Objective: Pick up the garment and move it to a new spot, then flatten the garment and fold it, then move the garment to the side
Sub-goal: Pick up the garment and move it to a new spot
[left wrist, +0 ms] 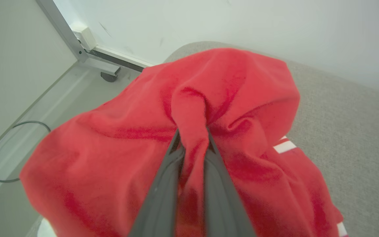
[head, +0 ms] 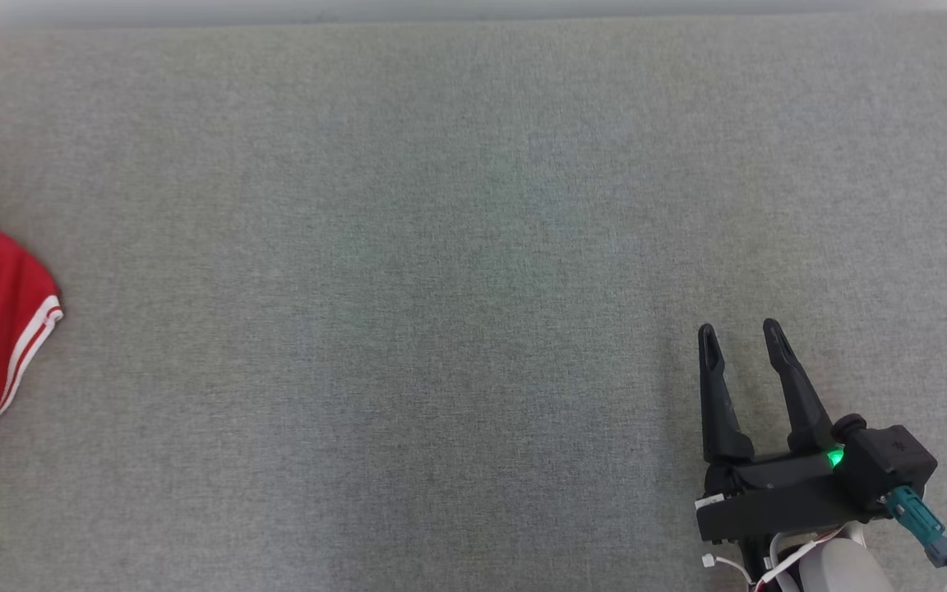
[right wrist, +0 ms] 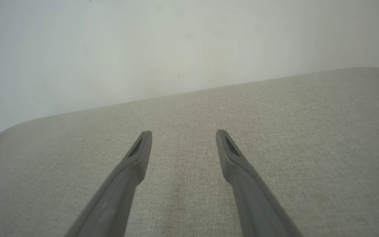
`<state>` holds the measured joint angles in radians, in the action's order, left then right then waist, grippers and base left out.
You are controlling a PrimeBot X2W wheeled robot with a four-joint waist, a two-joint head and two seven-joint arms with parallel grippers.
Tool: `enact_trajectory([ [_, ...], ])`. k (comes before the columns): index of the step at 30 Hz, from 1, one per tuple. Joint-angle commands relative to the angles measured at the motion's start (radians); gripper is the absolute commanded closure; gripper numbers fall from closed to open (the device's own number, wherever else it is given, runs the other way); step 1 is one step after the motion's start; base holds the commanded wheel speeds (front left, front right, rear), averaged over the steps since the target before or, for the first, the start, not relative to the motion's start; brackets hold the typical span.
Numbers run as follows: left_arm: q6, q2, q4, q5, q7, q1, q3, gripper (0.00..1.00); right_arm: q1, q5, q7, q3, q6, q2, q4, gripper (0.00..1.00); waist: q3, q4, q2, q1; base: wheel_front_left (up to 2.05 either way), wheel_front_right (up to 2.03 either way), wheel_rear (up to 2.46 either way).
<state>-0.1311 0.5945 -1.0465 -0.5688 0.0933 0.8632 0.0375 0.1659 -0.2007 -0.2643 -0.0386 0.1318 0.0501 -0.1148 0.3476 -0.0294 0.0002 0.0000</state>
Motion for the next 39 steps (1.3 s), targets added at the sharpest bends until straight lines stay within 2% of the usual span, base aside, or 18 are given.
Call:
enact_trajectory([
  [1, 0.002, 0.010, 0.001, 0.004, -0.014, 0.015, -0.001, 1.00, -0.008, 0.001, -0.002, 0.001, -0.002, 0.000, -0.003, 0.00, -0.013, 0.009, -0.0002, 0.0000, 0.00, 0.00, 0.00],
  [9, 0.002, 0.034, 0.059, -0.004, -0.147, 0.070, -0.056, 1.00, -0.036, -0.002, -0.002, -0.003, -0.002, 0.000, -0.013, 0.00, -0.078, 0.040, -0.0002, 0.0000, 0.00, 0.00, 0.00],
  [22, 0.002, 0.048, 0.293, -0.076, -0.210, 0.180, -0.172, 1.00, -0.070, -0.010, -0.002, -0.014, -0.002, 0.000, -0.020, 0.00, -0.141, 0.054, -0.0002, 0.0000, 0.00, 0.00, 0.00],
  [32, 0.009, -0.021, 0.539, -0.095, -0.165, 0.231, -0.245, 1.00, -0.082, -0.030, -0.002, -0.026, -0.002, 0.000, -0.024, 0.00, -0.167, -0.024, -0.0002, 0.0000, 0.00, 0.00, 0.00],
  [39, 0.051, -0.108, 0.710, -0.108, -0.109, 0.221, -0.295, 1.00, -0.090, -0.045, -0.002, -0.036, -0.002, 0.000, -0.027, 0.00, -0.179, -0.118, -0.0002, 0.0000, 0.00, 0.00, 0.00],
])
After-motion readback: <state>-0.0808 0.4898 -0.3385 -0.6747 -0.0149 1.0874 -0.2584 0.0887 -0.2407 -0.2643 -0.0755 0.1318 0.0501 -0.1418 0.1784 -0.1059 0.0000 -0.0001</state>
